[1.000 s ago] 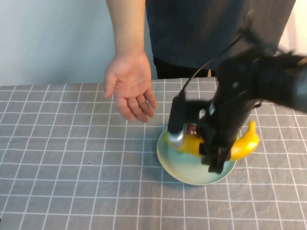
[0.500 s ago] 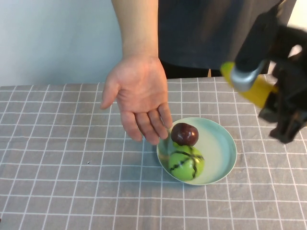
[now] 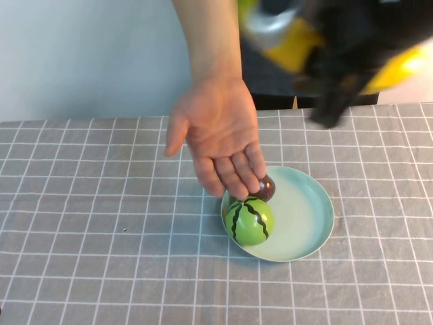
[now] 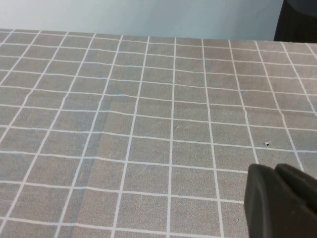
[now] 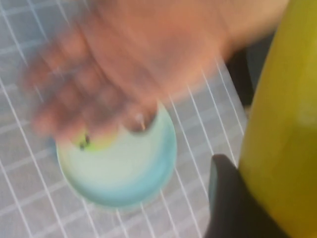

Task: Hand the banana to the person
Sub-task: Hand the grabbed banana to the person

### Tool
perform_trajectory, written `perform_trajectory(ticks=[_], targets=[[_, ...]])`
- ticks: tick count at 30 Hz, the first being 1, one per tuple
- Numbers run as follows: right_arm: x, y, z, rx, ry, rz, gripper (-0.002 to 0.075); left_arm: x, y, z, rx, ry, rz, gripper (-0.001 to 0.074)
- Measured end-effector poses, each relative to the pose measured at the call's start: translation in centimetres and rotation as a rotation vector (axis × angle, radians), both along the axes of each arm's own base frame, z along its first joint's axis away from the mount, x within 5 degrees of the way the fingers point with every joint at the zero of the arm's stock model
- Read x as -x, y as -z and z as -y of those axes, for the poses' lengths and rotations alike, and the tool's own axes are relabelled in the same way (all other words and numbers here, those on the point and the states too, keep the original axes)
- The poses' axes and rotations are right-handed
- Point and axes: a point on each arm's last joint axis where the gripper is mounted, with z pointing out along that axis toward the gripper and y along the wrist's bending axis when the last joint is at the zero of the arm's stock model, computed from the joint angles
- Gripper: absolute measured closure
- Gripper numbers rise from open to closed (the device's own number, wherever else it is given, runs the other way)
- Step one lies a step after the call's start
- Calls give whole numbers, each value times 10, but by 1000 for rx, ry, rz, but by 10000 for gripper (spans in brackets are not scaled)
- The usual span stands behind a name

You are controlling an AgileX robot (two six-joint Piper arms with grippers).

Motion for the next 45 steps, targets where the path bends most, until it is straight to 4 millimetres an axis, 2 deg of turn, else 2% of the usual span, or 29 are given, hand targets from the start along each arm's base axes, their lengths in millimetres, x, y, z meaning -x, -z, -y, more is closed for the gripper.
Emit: perform_trajectory(ticks=[3, 4, 8, 13, 21, 23, 24, 28, 30, 33, 36, 40, 42, 45], targets=[[-9, 7, -35, 31, -79, 1, 466, 0, 0, 0, 0, 0, 0, 739], [-14, 15, -48, 51, -103, -10, 466, 0, 0, 0, 0, 0, 0, 739], [-26, 40, -76, 113, -162, -43, 466, 0, 0, 0, 0, 0, 0, 739], [-32, 61, -90, 123, -193, -110, 466, 0, 0, 0, 0, 0, 0, 739], [-36, 71, -97, 163, -250, -119, 466, 0, 0, 0, 0, 0, 0, 739], [-38, 75, -99, 172, -251, -124, 435, 0, 0, 0, 0, 0, 0, 739], [-38, 75, -100, 174, -251, -126, 407, 0, 0, 0, 0, 0, 0, 739], [-38, 76, -100, 161, -229, -135, 204, 0, 0, 0, 0, 0, 0, 739], [-38, 76, -100, 152, -213, -138, 166, 0, 0, 0, 0, 0, 0, 739], [-35, 67, -96, 136, -188, -118, 151, 0, 0, 0, 0, 0, 0, 740], [-29, 52, -88, 105, -142, -81, 158, 0, 0, 0, 0, 0, 0, 739], [-7, 27, -72, 35, -68, -32, 203, 0, 0, 0, 0, 0, 0, 739], [5, 18, -59, -14, -23, -36, 267, 0, 0, 0, 0, 0, 0, 739], [24, 5, -32, -90, 49, -38, 435, 0, 0, 0, 0, 0, 0, 739]])
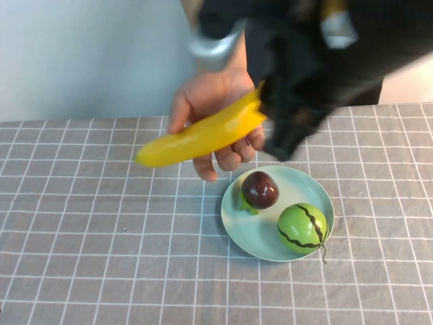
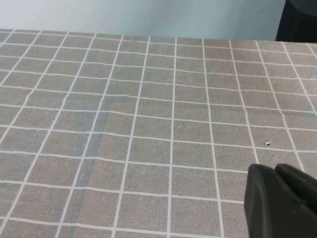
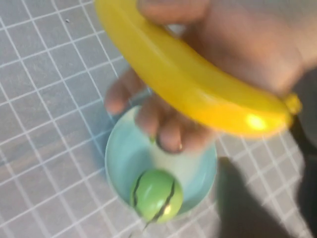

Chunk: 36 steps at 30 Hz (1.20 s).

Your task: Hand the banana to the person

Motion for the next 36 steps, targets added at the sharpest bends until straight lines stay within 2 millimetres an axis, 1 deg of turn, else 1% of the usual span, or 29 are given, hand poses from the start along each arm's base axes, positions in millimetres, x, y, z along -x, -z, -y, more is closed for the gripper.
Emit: perform_trajectory(ticks=[3, 4, 6, 8, 11, 20, 23, 26, 28, 31, 33, 34, 36], targets=[[18, -4, 25, -55, 61, -15, 629, 0, 0, 0, 0, 0, 0, 740], [24, -4, 33, -72, 80, -23, 665, 0, 0, 0, 0, 0, 0, 739], [34, -2, 46, -94, 112, -38, 702, 0, 0, 0, 0, 0, 0, 739], [42, -2, 57, -112, 129, -44, 720, 0, 0, 0, 0, 0, 0, 739], [47, -4, 65, -123, 139, -36, 729, 0, 0, 0, 0, 0, 0, 739], [44, -6, 72, -94, 172, 24, 732, 0, 0, 0, 0, 0, 0, 739], [43, 0, 78, -95, 212, 17, 732, 0, 0, 0, 0, 0, 0, 739], [41, 15, 97, -126, 260, 17, 732, 0, 0, 0, 0, 0, 0, 739], [41, 34, 117, -178, 298, 29, 732, 0, 0, 0, 0, 0, 0, 739], [44, 70, 150, -288, 395, 60, 732, 0, 0, 0, 0, 0, 0, 739], [52, 102, 171, -354, 461, 102, 732, 0, 0, 0, 0, 0, 0, 739], [55, 114, 178, -384, 477, 139, 732, 0, 0, 0, 0, 0, 0, 739], [66, 145, 194, -415, 514, 226, 732, 0, 0, 0, 0, 0, 0, 739]])
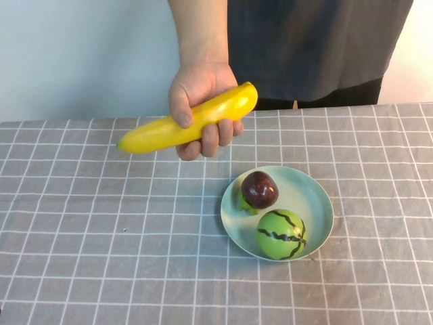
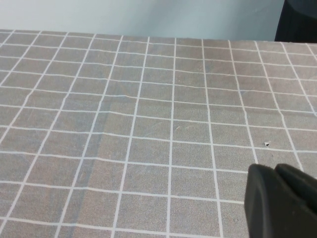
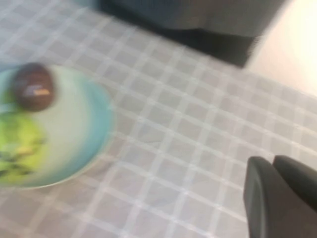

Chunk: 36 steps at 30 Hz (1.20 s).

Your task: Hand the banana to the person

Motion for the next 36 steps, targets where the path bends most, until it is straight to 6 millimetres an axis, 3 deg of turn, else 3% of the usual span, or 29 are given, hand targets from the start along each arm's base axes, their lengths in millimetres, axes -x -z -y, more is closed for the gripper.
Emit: perform_trajectory(ticks=[3, 11, 17, 36], targets=[[20, 43, 16, -6, 54, 116, 732, 0, 0, 0, 0, 0, 0, 739], [67, 104, 31, -59, 142, 399, 734, 0, 0, 0, 0, 0, 0, 739], [81, 102, 34, -181, 190, 494, 734, 0, 0, 0, 0, 0, 0, 740], [83, 123, 33, -284, 241, 259, 734, 0, 0, 0, 0, 0, 0, 739]])
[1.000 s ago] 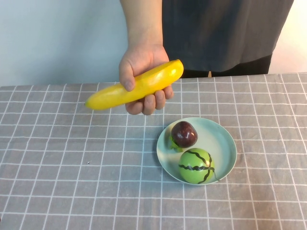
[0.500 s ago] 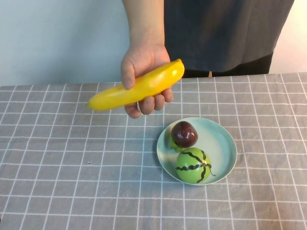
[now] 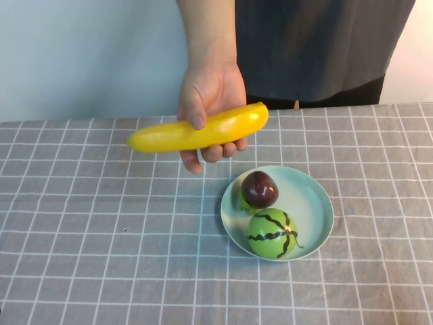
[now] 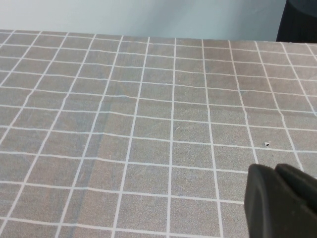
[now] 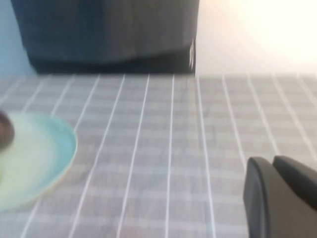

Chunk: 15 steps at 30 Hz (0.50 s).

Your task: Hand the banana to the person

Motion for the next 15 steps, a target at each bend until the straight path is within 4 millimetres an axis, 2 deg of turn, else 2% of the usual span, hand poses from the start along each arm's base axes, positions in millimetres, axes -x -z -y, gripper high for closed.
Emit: perform_trajectory(ticks=[6, 15], targets=[[3, 11, 0, 13, -8, -127, 734, 0, 0, 0, 0, 0, 0, 739], [3, 12, 0, 25, -8, -131, 734, 0, 0, 0, 0, 0, 0, 739]])
